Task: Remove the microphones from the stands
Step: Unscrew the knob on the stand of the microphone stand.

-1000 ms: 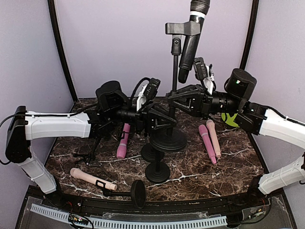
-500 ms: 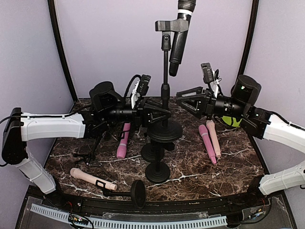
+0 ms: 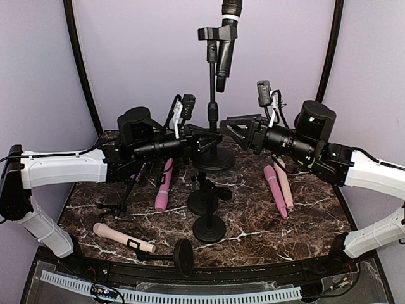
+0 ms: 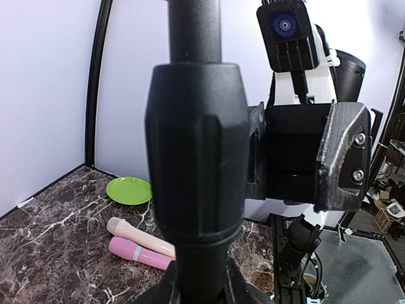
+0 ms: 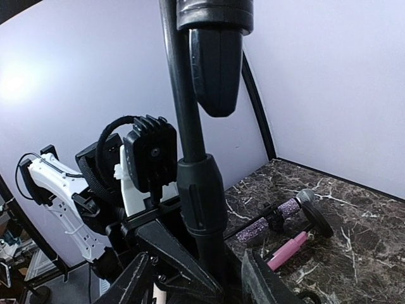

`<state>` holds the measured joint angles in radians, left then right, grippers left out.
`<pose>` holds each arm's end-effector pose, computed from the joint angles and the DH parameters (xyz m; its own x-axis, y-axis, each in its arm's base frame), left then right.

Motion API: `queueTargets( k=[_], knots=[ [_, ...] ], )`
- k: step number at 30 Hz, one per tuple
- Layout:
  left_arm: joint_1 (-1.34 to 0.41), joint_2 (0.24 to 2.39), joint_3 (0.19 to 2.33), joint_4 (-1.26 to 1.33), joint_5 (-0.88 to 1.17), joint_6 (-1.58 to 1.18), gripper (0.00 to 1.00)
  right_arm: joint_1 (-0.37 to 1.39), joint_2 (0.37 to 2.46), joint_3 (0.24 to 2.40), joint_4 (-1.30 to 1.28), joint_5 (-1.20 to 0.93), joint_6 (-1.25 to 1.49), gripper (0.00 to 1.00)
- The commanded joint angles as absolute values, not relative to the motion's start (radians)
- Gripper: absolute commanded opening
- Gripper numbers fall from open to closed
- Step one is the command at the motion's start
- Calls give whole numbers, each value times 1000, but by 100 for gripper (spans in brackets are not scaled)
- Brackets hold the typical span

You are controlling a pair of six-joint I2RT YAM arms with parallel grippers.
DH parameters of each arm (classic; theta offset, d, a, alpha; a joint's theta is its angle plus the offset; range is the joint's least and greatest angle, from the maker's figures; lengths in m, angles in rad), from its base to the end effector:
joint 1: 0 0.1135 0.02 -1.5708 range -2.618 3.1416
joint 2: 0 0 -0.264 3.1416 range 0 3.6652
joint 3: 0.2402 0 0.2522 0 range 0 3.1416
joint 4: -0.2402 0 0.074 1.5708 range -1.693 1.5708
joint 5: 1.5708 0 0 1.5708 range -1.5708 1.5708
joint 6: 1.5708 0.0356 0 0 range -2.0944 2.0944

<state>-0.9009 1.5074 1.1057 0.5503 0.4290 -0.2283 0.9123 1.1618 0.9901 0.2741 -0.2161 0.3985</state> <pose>0.2103 -0.2894 0.3522 -0.1296 -0.1679 -0.9773 0.9640 0.2096 -0.1638 0.1621 0.2220 0.3841 -0.2928 0.2410 -0.9253 -0.8565 0.3640 0.3658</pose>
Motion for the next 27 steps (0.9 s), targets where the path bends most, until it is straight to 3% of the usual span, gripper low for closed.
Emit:
queueTargets(
  k=[1,12,27],
  knots=[
    [-901,1475,1114,634,410,-213,0,947,1212,1066,244,-73,373,47],
    [-902,1483,1110,629,426,-216,0,1009,1304,1169,189,28,311,44],
    [-903,1497,1101,641,451,-235,0,1015,1333,1213,180,89,275,48]
  ],
)
